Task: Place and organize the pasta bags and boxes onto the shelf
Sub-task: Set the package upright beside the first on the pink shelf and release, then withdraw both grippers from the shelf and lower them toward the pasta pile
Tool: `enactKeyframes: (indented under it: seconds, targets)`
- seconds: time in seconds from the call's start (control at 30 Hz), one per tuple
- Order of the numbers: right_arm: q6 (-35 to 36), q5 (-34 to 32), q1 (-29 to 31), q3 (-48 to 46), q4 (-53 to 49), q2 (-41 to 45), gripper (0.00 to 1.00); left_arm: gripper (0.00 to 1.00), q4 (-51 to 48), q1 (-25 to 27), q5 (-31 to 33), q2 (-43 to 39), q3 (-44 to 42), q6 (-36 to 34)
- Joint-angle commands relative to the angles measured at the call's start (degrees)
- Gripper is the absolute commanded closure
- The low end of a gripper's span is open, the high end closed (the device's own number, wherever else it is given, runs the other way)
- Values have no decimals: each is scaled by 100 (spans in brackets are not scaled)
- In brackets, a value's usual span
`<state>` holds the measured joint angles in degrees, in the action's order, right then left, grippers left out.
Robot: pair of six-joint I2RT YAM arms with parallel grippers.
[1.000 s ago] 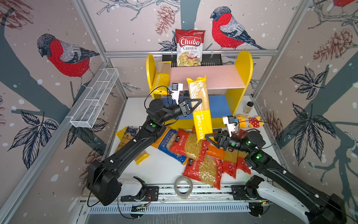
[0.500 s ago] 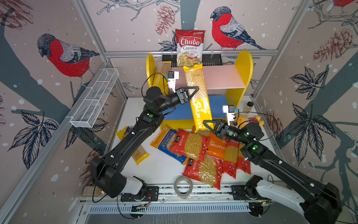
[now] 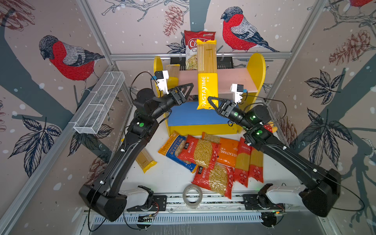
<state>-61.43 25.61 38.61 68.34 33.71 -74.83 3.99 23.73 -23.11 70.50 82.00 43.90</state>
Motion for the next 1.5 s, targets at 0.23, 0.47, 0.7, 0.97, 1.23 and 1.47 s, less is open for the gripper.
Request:
enactKeyframes:
  seconds: [0.23, 0.47, 0.7, 0.97, 1.23, 1.47]
  targets:
    - [-669, -586, 374, 1512, -457, -1139, 100, 33, -891, -17, 2203, -1438, -1296, -1338]
    - [-1029, -986, 629, 2195, -832, -1851, 100, 33, -1040, -15, 2698, -2093, -1787, -1576]
    - [-1216, -1411, 751, 2594, -1179, -2216, 98, 33, -1180, -16, 2736, -2330, -1933, -1577]
    - [-1126, -1236, 734, 2818, -1491, -2379, 65, 33, -1084, -17, 2599, -2352, -2114, -1488]
    - [-868, -1124, 671, 2882, -1717, -2414, 67, 32, -942, -17, 2494, -2339, -2302, -1437]
    - [-795, -795, 590, 2958, -1723, -2547, 60, 32, -1088, -17, 2585, -2395, -2361, -1441]
